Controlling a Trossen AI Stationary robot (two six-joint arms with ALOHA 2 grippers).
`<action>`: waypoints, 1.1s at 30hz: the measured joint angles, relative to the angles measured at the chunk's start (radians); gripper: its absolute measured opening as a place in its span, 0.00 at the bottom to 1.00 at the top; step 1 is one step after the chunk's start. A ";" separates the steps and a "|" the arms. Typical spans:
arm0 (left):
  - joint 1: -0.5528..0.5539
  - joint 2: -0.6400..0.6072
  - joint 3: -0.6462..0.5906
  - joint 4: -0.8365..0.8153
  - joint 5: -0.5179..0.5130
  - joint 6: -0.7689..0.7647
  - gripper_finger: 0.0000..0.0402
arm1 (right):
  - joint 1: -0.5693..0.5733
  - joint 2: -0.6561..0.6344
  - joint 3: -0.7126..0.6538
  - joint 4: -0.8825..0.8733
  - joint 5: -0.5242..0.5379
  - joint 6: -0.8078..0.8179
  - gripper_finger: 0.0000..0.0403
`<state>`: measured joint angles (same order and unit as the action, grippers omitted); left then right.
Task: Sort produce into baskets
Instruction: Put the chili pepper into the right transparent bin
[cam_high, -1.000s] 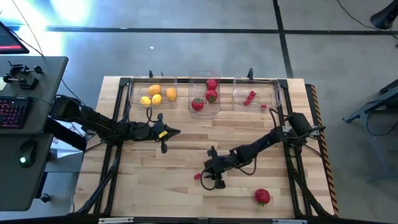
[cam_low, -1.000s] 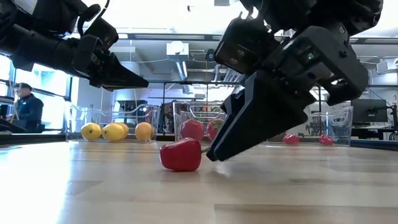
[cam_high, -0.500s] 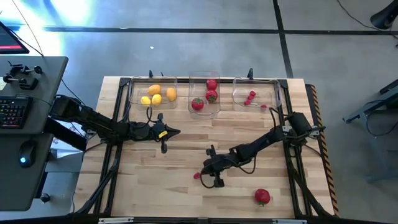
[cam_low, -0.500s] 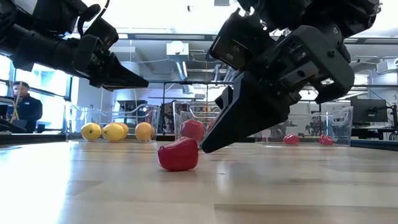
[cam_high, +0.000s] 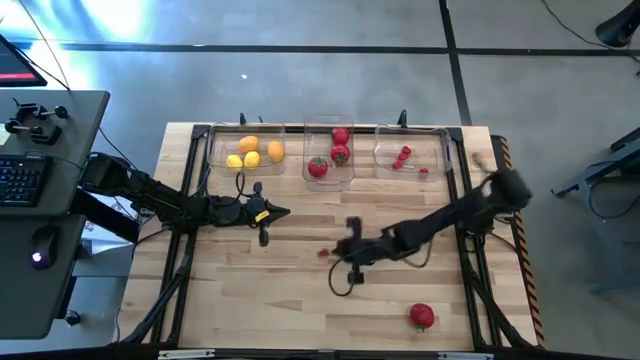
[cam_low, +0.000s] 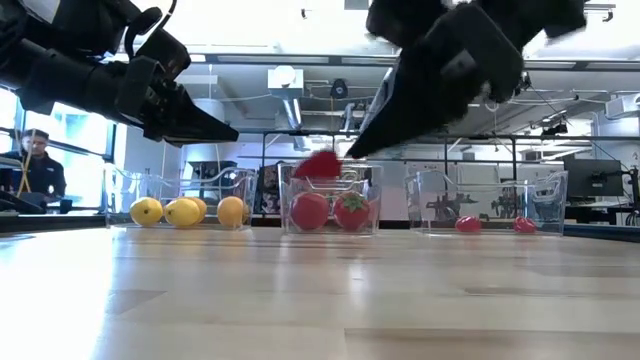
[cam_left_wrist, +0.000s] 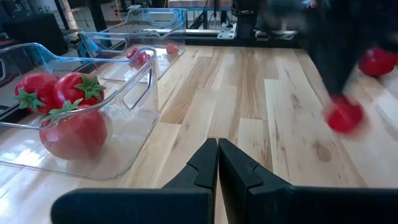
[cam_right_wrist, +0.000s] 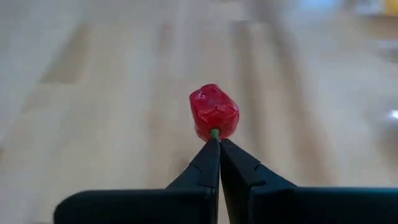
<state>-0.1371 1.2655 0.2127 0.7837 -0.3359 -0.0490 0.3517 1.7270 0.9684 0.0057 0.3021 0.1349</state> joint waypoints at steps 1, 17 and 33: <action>0.000 0.000 0.000 0.000 0.000 0.000 0.00 | -0.001 -0.044 0.000 -0.059 0.055 0.012 0.00; 0.000 0.000 0.000 0.007 0.000 0.000 0.00 | -0.465 -0.559 0.000 -0.898 0.473 0.330 0.00; 0.000 0.000 0.000 0.007 0.000 0.008 0.00 | -1.011 -0.394 -0.001 -0.875 0.199 0.149 0.00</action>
<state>-0.1371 1.2655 0.2127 0.7910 -0.3363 -0.0410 -0.6594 1.3327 0.9672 -0.8694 0.5011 0.2842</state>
